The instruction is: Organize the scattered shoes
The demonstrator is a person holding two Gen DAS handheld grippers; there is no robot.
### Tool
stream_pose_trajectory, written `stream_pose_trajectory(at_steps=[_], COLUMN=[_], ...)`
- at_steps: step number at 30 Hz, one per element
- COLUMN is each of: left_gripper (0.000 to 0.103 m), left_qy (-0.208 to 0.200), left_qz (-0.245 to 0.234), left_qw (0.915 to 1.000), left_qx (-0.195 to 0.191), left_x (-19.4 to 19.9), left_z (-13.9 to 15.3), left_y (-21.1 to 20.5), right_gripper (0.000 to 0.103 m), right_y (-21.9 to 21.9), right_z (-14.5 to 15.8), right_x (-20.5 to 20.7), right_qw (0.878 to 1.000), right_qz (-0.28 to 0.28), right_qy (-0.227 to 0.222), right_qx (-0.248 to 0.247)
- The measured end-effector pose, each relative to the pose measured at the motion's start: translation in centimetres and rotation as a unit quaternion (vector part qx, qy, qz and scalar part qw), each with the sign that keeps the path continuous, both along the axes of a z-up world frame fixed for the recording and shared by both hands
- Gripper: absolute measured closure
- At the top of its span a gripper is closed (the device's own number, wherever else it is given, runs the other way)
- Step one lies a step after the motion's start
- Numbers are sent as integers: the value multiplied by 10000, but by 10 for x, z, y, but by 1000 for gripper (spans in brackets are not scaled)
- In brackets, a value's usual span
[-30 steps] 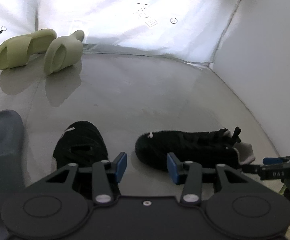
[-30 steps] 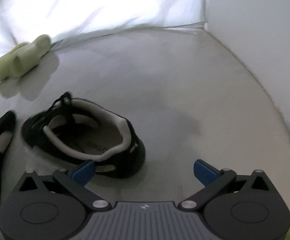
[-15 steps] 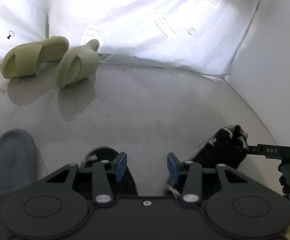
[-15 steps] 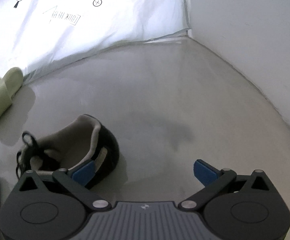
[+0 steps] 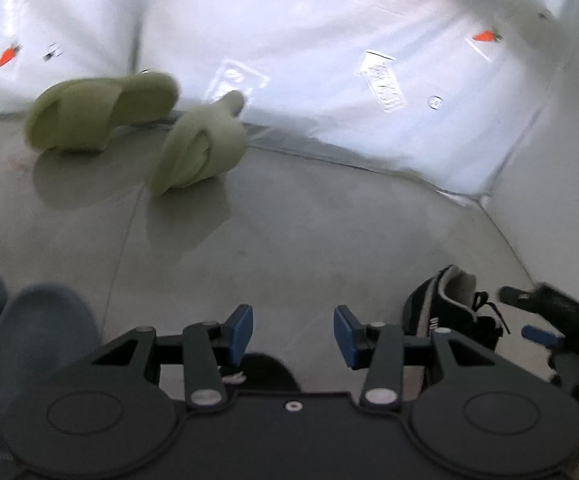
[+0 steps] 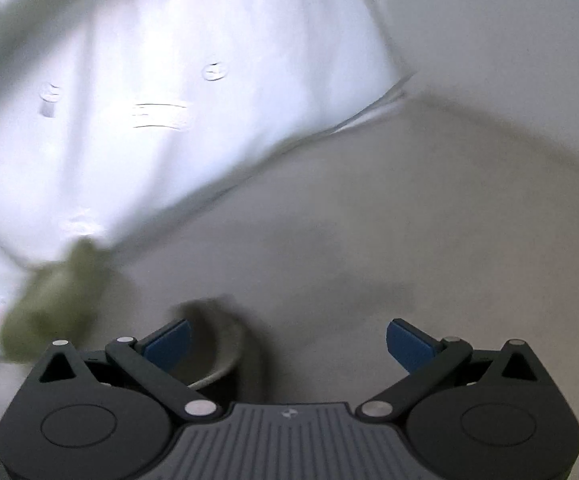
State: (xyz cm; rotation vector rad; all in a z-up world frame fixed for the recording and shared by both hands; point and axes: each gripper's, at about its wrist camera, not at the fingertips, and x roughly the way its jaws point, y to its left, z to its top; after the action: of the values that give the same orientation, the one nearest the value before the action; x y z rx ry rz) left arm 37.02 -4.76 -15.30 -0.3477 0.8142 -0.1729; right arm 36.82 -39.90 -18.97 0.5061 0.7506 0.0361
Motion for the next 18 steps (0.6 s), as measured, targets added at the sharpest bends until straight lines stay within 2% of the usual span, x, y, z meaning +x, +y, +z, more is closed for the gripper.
stream_pose_trajectory(at_steps=[1,3,4,7,11,15,18], left_gripper=[57,57,57,56,56,56,56], left_qy=[46,142,148,56,-29,-64,-184], left_qz=[67,223,243,268,243,255,226], left_qw=[10000,9995,9994,9995,9996,9995,9994], left_qx=[-59,-190,-198,-140,-125,-155,-170], left_x=[0,1,0,-1,-4,-7,-10], left_z=[-1,-5,-5,-2,2,4,6], left_y=[3,9,11,11,13,16,16], right_gripper=[0,0,0,0,1,11,13], right_y=[6,31,37,55,84,89,105], right_z=[-1,-6,-8,-16,-20,-19,-19], right_x=[-1,-3,-3,2,10,13,16], right_qw=[9999,9964,9950,9925,9824,9827,9766], right_qz=[154,575,685,1088,1343,1494,1824], right_qy=[32,145,183,300,391,313,293], right_qx=[-65,-614,-709,-476,-1240,-1049,-1098])
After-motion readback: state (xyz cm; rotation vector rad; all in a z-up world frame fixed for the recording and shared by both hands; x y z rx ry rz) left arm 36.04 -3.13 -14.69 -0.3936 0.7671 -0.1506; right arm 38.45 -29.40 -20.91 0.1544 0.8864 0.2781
